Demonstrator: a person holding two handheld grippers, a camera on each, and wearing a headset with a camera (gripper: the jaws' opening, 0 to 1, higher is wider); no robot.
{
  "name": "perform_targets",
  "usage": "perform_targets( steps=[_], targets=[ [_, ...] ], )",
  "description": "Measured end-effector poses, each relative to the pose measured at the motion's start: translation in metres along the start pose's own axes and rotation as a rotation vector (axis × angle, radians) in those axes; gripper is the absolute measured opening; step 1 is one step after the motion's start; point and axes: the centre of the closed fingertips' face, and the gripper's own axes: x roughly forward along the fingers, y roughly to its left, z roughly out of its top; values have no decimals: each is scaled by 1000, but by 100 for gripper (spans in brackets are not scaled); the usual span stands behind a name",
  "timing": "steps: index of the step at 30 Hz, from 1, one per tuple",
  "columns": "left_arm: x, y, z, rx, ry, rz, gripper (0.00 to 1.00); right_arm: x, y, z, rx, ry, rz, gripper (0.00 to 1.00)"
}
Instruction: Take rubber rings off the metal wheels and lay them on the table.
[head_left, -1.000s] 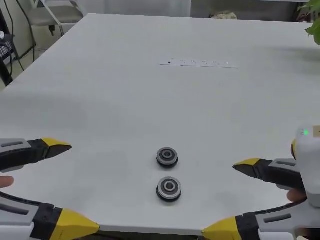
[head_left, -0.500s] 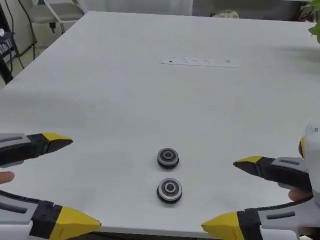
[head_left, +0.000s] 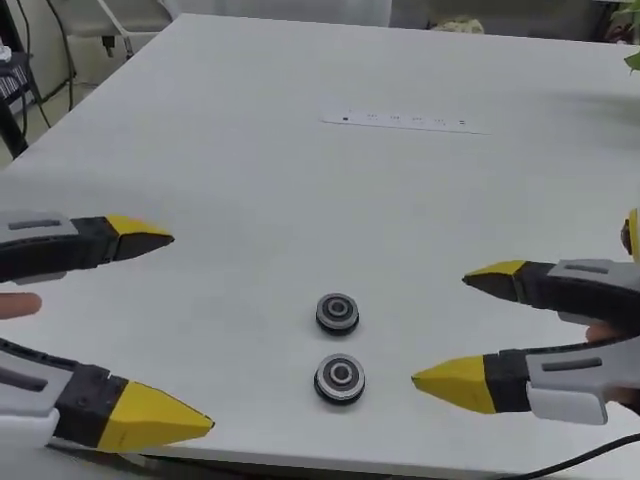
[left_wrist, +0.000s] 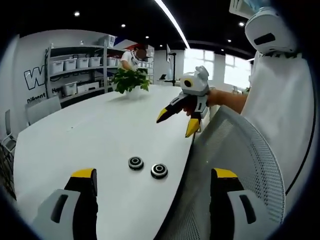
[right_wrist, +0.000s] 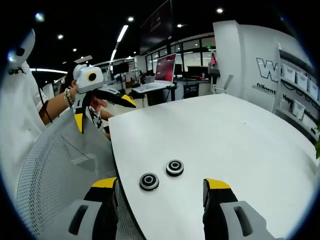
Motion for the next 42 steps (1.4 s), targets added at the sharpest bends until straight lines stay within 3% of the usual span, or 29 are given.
perform_targets(
  steps=[8,13,17,22,25,30,35,37,39,42],
  targets=[
    [11,5,22,51,-9,-16,91,6,6,13,-79,20,37,59],
    [26,2,31,82,-6,-67,89,10,7,25,-123,24,54,57],
    [38,3,41,151,-15,-93,88,16,6,39,-167,18,62,55],
    [52,9,43,184,-15,-113,81,27,2,47,-237,50,58,51],
    [59,10,48,229,-35,-133,78,35,0,43,-285,104,64,49],
    [72,13,52,292,-60,-145,65,52,-3,29,-305,142,71,44],
    [87,15,49,275,-84,-156,60,62,-1,2,-272,184,107,44],
    [93,12,45,268,-87,-170,54,63,-1,-6,-264,195,113,43],
    [100,8,38,208,-82,-191,48,65,1,-15,-254,218,127,43],
    [107,4,29,211,-78,-206,43,66,4,-25,-262,233,150,43]
  ],
)
